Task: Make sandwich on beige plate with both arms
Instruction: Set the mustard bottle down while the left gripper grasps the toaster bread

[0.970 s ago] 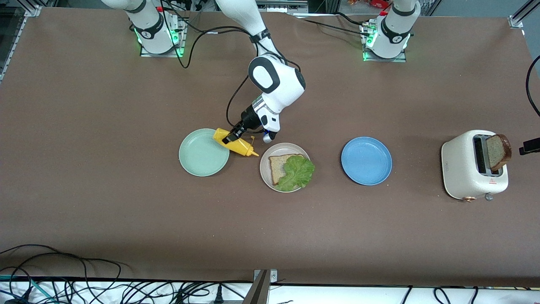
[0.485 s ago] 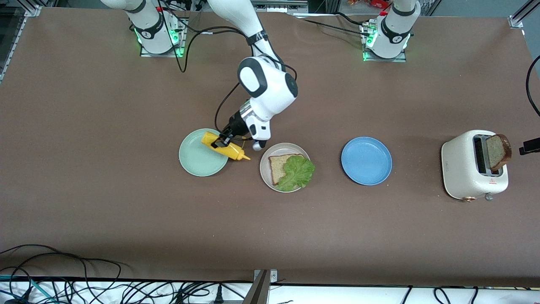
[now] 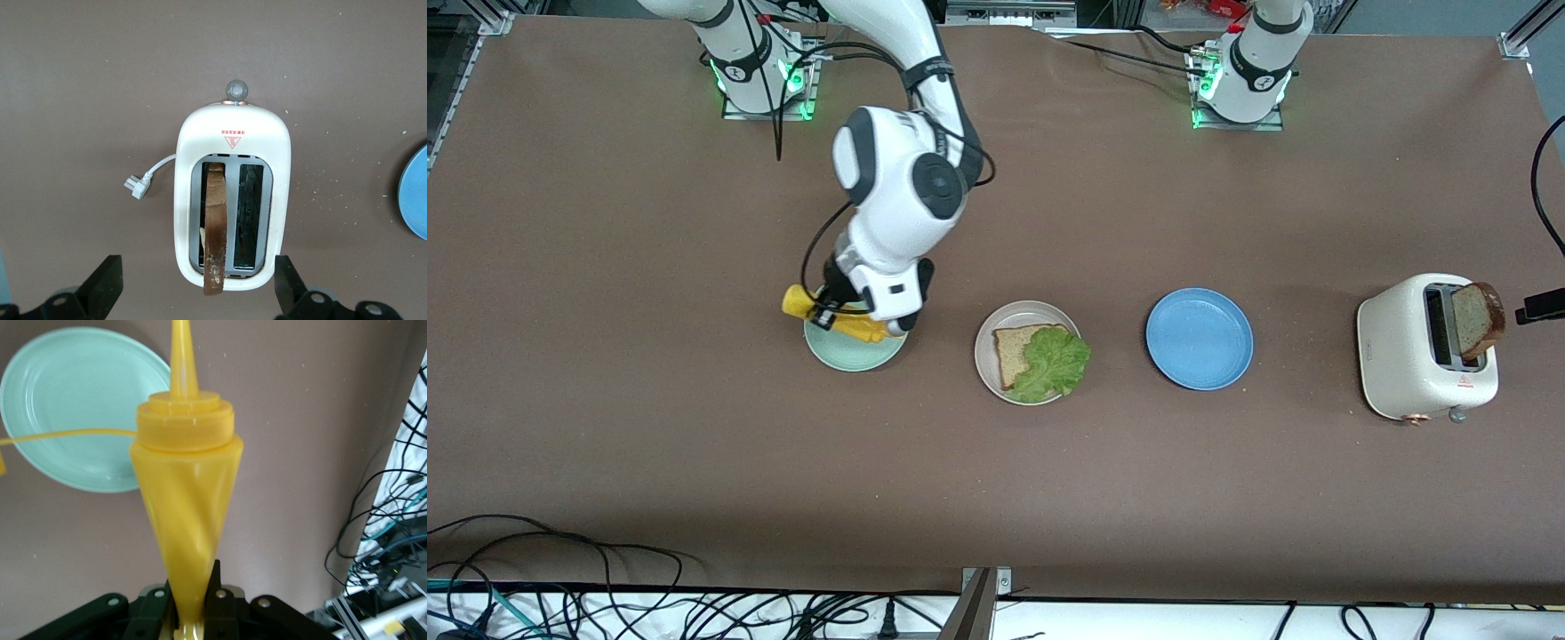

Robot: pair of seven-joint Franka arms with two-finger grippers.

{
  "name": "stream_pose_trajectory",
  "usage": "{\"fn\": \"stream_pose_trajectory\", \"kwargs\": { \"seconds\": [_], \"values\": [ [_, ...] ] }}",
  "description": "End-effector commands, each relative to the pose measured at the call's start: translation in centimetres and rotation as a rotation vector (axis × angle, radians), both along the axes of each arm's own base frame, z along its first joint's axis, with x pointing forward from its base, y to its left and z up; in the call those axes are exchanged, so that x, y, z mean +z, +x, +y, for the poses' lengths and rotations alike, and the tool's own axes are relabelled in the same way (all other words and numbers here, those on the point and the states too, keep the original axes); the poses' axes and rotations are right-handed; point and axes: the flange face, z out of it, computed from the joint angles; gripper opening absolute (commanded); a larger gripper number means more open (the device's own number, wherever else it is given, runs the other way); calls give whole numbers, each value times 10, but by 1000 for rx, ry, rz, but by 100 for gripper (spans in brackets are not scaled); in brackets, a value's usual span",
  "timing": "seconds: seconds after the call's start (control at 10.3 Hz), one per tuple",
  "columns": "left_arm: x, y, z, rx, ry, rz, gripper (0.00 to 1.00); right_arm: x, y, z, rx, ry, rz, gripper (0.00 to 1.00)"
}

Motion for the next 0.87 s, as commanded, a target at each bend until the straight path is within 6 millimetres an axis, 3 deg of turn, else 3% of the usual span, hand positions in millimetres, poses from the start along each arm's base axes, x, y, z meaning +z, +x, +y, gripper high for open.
{"fn": "stream_pose_trajectory", "kwargs": {
  "seconds": [0.0,0.29,0.48,0.78],
  "values": [
    [-8,-13,8,33,-29,-30,100,36,23,-64,41,109,88,0],
    [-31,-36,11,46,-9,-95,100,66,54,-189,71,381,163,0],
    [-48,-51,8,62,5,-137,100,64,58,-258,19,577,176,0],
    [-59,-54,6,77,5,-137,100,42,44,-334,-36,804,145,0]
  ]
}}
